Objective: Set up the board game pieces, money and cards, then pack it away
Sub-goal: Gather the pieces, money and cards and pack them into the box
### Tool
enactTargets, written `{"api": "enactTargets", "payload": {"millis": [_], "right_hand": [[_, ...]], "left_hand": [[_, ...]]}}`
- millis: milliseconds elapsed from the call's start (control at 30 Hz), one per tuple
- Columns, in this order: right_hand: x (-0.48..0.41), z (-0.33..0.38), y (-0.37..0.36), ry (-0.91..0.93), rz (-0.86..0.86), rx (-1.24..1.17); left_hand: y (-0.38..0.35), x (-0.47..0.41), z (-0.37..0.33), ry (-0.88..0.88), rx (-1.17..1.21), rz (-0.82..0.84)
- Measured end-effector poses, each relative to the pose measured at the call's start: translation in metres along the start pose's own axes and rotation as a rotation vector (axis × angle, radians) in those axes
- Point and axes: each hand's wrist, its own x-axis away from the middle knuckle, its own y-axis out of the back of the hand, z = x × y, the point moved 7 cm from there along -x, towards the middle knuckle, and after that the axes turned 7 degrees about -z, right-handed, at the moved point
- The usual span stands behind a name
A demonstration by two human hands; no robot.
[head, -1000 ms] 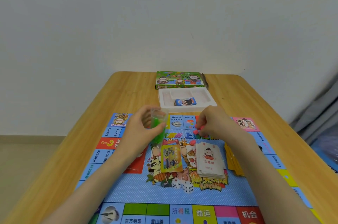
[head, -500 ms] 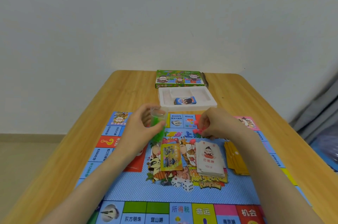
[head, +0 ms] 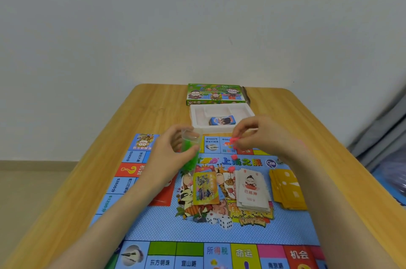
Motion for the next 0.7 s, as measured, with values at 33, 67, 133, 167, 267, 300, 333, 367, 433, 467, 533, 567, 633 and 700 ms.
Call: {"api": "enactTargets", "payload": {"millis": [33, 67, 133, 167, 267, 300, 333, 367, 433, 467, 533, 567, 633, 700], "right_hand": [[0.002, 0.005, 0.000, -0.005, -0.009, -0.144], [0.004, 0.010, -0.001, -0.004, -0.023, -0.282], [0.007, 0.022, -0.008, 0.025, -0.037, -0.481], [0.007, 0.029, -0.013, 0.058, -0.034, -0.515], [0.007, 0.050, -0.029, 0.185, -0.052, -0.450], [0.006, 0.056, -0.032, 0.236, -0.088, -0.389], [0.006, 0.061, -0.033, 0.300, -0.141, -0.295], [0.005, 0.065, -0.034, 0.371, -0.193, -0.173], [0.005, 0.072, -0.042, 0.505, -0.217, 0.058], [0.006, 0.073, -0.046, 0.554, -0.197, 0.138], [0.008, 0.074, -0.051, 0.597, -0.165, 0.202], [0.008, 0.074, -0.050, 0.598, -0.164, 0.198], [0.009, 0.074, -0.047, 0.575, -0.170, 0.144], [0.008, 0.073, -0.047, 0.543, -0.169, 0.074]], "left_hand": [[0.000, 0.000, 0.000, -0.003, 0.002, 0.001], [0.000, 0.001, -0.001, -0.008, 0.001, 0.002], [-0.001, 0.001, -0.002, -0.023, -0.009, 0.009], [-0.002, 0.001, -0.002, -0.027, -0.014, 0.016], [-0.002, 0.001, -0.002, -0.037, -0.016, 0.025], [-0.002, 0.001, -0.003, -0.041, -0.016, 0.023], [-0.001, 0.001, -0.003, -0.044, -0.016, 0.020], [-0.002, 0.001, -0.003, -0.046, -0.013, 0.020], [-0.001, 0.001, -0.004, -0.052, -0.008, 0.020], [-0.001, 0.001, -0.004, -0.055, -0.011, 0.020], [0.000, 0.001, -0.005, -0.060, -0.019, 0.016], [-0.001, 0.001, -0.005, -0.061, -0.018, 0.015], [0.000, 0.000, -0.004, -0.062, -0.010, 0.009], [0.000, 0.000, -0.003, -0.063, -0.010, 0.004]]}}
